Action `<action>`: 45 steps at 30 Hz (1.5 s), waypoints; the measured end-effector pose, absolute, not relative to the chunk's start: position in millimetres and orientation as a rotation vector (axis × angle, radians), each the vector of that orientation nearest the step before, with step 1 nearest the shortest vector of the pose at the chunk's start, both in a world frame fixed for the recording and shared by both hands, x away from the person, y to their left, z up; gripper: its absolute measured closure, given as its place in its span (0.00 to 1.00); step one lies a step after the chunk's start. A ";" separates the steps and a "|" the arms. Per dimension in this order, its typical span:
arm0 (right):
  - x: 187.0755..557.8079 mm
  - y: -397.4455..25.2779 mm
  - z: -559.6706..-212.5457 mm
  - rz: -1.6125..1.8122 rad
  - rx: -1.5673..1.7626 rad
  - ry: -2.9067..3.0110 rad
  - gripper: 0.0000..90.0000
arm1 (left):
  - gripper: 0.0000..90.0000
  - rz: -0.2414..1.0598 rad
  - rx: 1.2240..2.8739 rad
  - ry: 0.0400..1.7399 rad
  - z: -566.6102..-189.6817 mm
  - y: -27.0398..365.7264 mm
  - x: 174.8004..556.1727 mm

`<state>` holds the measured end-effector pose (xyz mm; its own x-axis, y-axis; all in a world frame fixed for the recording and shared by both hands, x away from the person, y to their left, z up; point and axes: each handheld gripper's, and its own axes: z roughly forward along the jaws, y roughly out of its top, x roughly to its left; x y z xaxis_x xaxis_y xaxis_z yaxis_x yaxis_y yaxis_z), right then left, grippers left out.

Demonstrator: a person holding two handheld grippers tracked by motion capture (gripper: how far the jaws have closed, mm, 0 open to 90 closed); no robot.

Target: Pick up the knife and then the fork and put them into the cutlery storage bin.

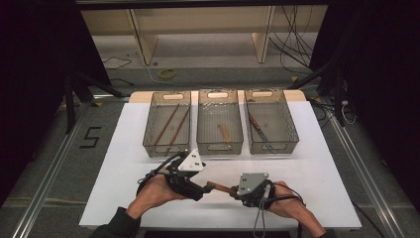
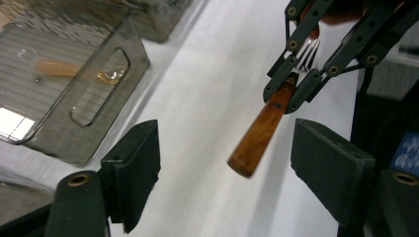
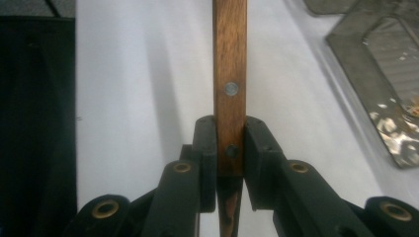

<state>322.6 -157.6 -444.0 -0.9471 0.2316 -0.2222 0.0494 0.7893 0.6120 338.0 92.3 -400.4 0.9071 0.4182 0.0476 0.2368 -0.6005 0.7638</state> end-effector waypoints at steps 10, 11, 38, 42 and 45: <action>341.4 -175.8 -434.6 0.975 0.441 2.621 0.87 | 0.26 0.256 2.029 0.640 -425.9 121.8 340.4; 343.5 -177.9 -433.4 0.983 0.473 2.612 0.87 | 0.26 0.259 2.020 0.652 -428.7 124.7 340.8; 433.8 -232.3 -378.2 1.088 1.027 2.333 0.87 | 0.22 0.283 1.891 0.804 -451.3 167.9 336.2; 448.9 -238.0 -368.3 1.090 1.078 2.298 0.87 | 0.21 0.285 1.893 0.813 -454.5 170.9 335.9; 459.9 -241.2 -362.1 1.079 1.113 2.279 0.87 | 0.22 0.288 1.904 0.816 -457.4 172.1 335.5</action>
<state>459.9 -241.2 -362.1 -0.6125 0.7905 -0.0068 0.4958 0.3908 0.7755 335.5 172.1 -457.4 0.7437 0.6512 -0.1511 0.4124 -0.2691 0.8704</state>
